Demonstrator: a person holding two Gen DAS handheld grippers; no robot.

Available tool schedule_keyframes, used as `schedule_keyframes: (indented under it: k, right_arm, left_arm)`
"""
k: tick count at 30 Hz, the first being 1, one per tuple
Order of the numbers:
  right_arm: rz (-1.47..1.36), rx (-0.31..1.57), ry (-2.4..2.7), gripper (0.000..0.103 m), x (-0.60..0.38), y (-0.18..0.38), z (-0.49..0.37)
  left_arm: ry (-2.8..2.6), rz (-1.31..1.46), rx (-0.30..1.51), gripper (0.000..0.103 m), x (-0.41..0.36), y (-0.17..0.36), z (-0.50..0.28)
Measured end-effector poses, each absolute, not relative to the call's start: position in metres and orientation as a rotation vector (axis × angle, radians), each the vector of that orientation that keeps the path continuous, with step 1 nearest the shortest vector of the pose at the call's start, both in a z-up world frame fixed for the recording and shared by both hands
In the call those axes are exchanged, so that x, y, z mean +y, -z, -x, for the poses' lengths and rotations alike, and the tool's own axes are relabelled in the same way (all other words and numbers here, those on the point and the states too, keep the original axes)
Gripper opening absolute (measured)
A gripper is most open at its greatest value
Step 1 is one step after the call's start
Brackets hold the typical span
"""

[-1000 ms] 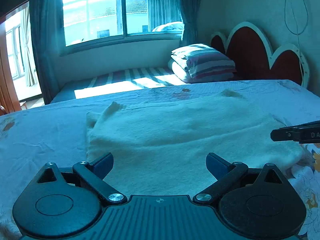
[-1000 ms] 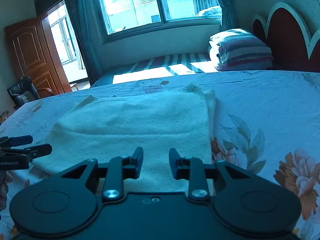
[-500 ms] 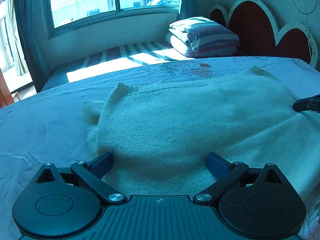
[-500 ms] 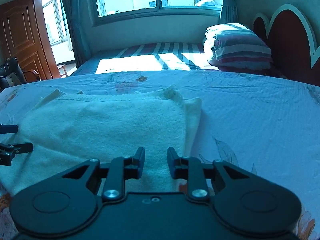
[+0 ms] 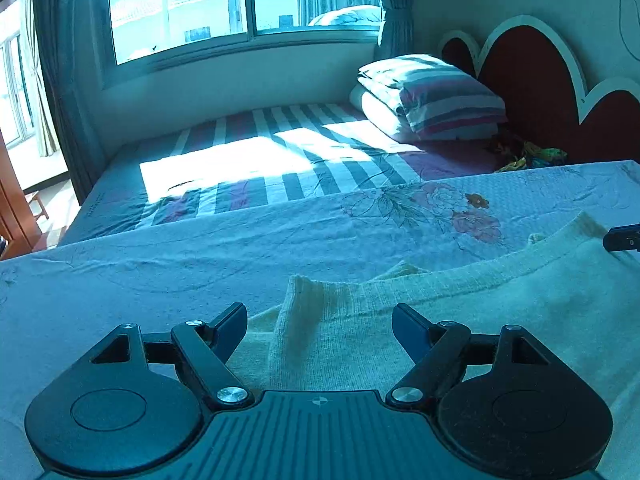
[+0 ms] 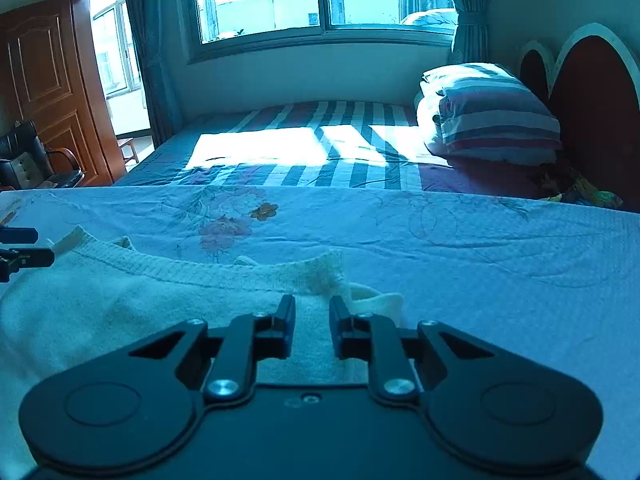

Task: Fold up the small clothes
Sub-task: 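Grasp the sweater's folded edge with both tools and fold it over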

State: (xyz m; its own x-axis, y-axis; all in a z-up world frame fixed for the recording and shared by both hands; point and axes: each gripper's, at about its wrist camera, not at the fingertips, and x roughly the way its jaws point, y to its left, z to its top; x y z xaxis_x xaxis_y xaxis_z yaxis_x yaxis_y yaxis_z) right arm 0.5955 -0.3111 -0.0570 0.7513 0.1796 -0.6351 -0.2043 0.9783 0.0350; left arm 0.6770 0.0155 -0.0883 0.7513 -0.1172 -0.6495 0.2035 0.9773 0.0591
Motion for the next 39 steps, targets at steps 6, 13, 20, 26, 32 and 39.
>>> schedule_keyframes:
  k: [6, 13, 20, 26, 32, 39]
  right_arm:
    - [0.037, 0.712, -0.158, 0.017, -0.32, 0.068, -0.61]
    - [0.078, 0.69, -0.175, 0.026, -0.317, 0.07, -0.615]
    - [0.03, 0.698, -0.23, 0.006, -0.322, 0.07, -0.619]
    - [0.014, 0.603, -0.229, 0.005, -0.331, 0.059, -0.605]
    - [0.064, 0.62, -0.182, 0.005, -0.33, 0.066, -0.608]
    - [0.091, 0.621, -0.142, 0.025, -0.324, 0.065, -0.601]
  left_arm:
    - [0.169, -0.076, 0.707, 0.08, 0.025, 0.101, -0.69]
    - [0.252, -0.034, 0.704, 0.057, 0.025, 0.107, -0.699]
    - [0.289, -0.028, 0.707, 0.005, 0.021, 0.103, -0.711]
    - [0.317, -0.032, 0.647, 0.004, 0.022, 0.1, -0.71]
    - [0.284, -0.083, 0.669, 0.005, 0.015, 0.11, -0.722]
    - [0.193, -0.098, 0.633, 0.066, 0.017, 0.09, -0.701]
